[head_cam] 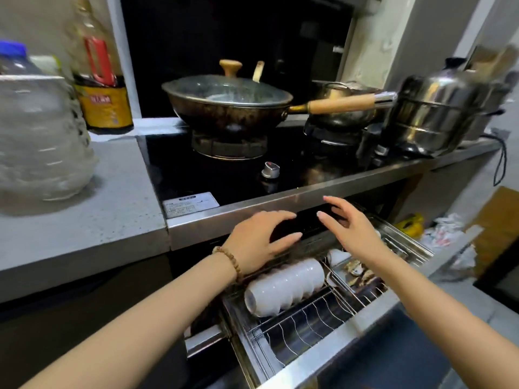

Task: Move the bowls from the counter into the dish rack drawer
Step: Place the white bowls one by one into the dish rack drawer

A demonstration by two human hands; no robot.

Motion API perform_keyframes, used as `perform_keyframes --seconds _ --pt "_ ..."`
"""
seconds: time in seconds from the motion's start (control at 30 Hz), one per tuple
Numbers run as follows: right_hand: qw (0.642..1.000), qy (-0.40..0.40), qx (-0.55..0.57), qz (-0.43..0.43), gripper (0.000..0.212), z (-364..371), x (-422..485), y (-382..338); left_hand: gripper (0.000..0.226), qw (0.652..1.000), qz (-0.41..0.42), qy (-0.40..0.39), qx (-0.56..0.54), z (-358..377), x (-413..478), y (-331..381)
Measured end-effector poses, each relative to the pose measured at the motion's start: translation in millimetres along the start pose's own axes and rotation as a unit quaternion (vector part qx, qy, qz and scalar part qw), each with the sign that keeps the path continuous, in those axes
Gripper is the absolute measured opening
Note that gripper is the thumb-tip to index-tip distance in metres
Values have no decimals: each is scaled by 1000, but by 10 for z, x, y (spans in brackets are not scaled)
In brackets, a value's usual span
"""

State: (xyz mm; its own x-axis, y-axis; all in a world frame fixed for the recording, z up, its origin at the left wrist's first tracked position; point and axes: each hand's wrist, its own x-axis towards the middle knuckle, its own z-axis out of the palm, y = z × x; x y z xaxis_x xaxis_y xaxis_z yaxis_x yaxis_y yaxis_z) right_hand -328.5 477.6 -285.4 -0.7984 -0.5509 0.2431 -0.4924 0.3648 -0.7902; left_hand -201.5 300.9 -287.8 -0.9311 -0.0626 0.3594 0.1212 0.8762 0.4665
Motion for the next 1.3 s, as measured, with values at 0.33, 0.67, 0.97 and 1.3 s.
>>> perform_keyframes --seconds 0.33,0.67,0.97,1.3 --pt "981 -94 20 -170 82 519 273 -1639 76 955 20 188 230 -1877 -413 -71" --pt "956 -164 31 -242 73 1433 660 -2814 80 920 -134 223 294 -2983 -1172 -796" --pt "940 -186 102 -267 47 1942 837 -3254 65 936 -231 237 121 -3214 -1312 -1263" --pt "939 -178 74 -283 9 2165 1086 -3360 41 940 -237 244 24 -3322 -1141 -1435"
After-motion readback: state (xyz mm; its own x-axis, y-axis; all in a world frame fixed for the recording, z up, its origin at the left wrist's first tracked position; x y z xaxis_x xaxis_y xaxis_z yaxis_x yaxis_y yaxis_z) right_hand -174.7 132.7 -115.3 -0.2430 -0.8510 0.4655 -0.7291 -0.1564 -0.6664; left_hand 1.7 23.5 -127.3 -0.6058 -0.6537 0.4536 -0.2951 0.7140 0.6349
